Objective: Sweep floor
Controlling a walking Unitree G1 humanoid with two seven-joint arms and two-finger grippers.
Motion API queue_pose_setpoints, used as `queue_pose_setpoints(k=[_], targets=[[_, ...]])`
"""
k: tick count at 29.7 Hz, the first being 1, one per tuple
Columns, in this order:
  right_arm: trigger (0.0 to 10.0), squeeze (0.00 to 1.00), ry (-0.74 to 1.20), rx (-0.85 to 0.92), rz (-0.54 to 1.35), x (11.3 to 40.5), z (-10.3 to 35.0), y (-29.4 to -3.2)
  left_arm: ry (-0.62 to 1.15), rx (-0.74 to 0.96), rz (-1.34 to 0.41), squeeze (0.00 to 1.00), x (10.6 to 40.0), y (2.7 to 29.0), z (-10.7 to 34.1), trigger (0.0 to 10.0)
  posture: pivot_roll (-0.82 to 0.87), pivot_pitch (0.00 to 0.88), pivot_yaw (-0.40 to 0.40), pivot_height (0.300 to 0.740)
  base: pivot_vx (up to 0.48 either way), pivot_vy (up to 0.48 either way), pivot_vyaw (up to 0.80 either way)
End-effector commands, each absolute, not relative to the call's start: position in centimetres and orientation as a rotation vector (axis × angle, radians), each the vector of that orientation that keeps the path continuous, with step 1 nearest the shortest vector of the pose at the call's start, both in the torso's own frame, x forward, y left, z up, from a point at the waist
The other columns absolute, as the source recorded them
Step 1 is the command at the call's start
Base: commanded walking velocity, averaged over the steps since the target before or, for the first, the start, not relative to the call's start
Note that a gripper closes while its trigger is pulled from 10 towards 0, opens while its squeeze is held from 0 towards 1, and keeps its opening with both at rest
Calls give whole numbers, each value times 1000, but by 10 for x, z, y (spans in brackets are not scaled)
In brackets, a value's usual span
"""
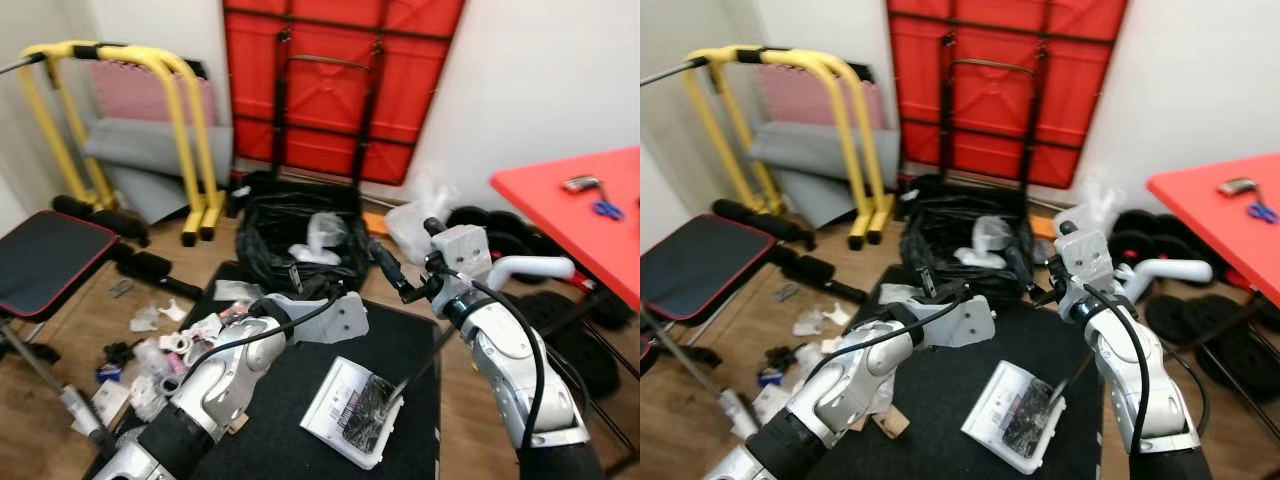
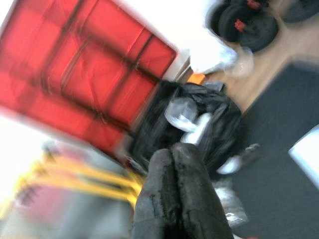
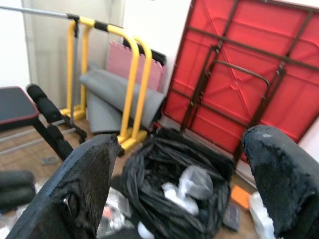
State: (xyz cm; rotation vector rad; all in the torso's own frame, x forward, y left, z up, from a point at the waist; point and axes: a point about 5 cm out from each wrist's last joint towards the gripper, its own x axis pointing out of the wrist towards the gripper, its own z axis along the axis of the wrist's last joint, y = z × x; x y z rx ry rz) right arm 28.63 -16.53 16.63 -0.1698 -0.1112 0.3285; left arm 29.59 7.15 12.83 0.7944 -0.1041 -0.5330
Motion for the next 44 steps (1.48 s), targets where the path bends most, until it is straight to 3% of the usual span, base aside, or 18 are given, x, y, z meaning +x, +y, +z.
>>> queue_pose_setpoints(k=[1, 2, 3, 4, 6, 15, 27, 44], targets=[[10000, 0, -102, -154, 307, 287, 166, -171, -83, 604, -436, 0, 303, 83, 143, 10000, -116, 43, -143, 740, 0, 0, 800], [10000, 0, -102, -152, 307, 287, 166, -170, -53, 462, -359, 0, 308, 94, 149, 10000, -116, 43, -143, 740, 0, 0, 800], [10000, 0, -102, -152, 307, 287, 166, -170, -53, 462, -359, 0, 308, 94, 149, 10000, -116, 43, -143, 740, 0, 0, 800], [10000, 0, -101, -151, 307, 287, 165, -170, -78, 413, -251, 0, 312, 109, 157, 10000, -115, 46, -144, 740, 0, 0, 800], [10000, 0, -98, -142, 313, 287, 164, -168, -30, 222, -128, 0, 314, 126, 156, 10000, -116, 48, -143, 740, 0, 0, 800], [10000, 0, -74, -116, 326, 284, 157, -166, -8, 2, -116, 0, 310, 130, 147, 10000, -114, 50, -142, 740, 0, 0, 798], [10000, 0, -42, -104, 340, 278, 145, -163, -6, -37, -360, 0, 293, 123, 144, 10000, -108, 54, -134, 740, 0, 0, 786], [10000, 0, -52, -117, 339, 280, 147, -165, 3, -46, -325, 0, 295, 131, 142, 10000, -108, 55, -143, 740, 0, 0, 772]])
